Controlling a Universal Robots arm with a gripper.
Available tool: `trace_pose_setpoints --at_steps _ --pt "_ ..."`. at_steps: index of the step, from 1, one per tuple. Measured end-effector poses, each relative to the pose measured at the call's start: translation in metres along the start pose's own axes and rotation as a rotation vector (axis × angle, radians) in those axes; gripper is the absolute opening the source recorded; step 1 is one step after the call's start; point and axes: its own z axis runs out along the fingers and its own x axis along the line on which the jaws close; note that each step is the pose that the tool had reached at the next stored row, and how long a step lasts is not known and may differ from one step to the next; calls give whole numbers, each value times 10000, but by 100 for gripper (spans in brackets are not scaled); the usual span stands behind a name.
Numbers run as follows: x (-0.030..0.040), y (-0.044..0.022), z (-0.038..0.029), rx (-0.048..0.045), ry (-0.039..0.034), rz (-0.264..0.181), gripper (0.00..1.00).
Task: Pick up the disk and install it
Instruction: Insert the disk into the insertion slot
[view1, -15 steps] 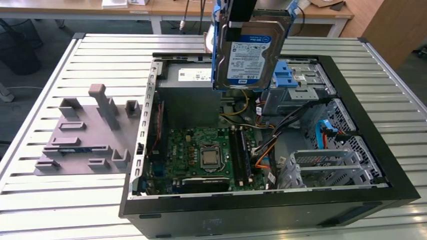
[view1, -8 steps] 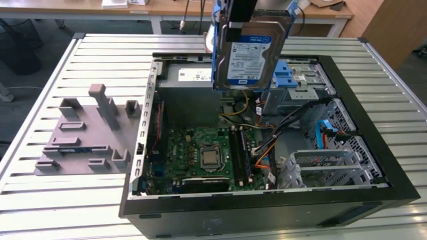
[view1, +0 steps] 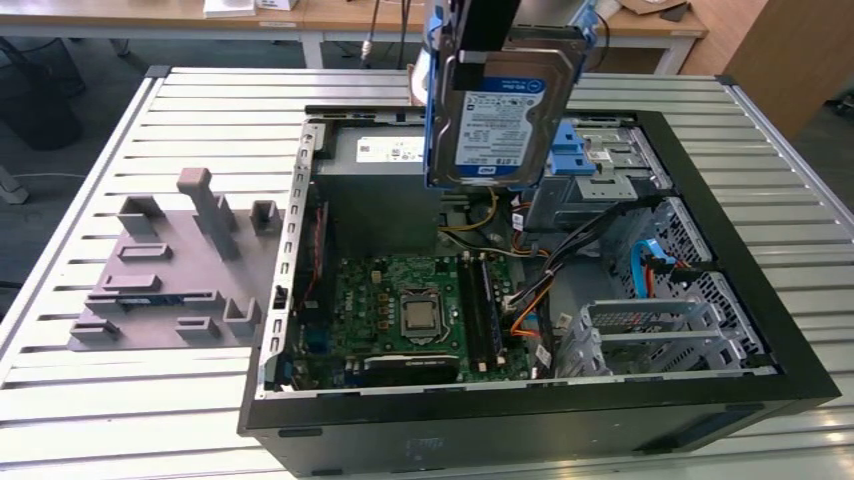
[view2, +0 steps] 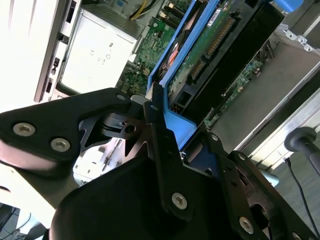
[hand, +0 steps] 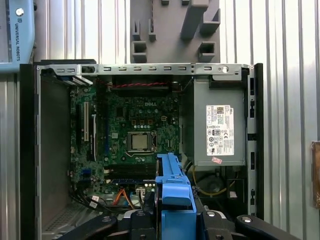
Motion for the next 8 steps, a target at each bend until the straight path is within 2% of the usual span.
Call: trace_pose_setpoints --at_steps 8 --pt "69 -2 0 0 1 1 37"
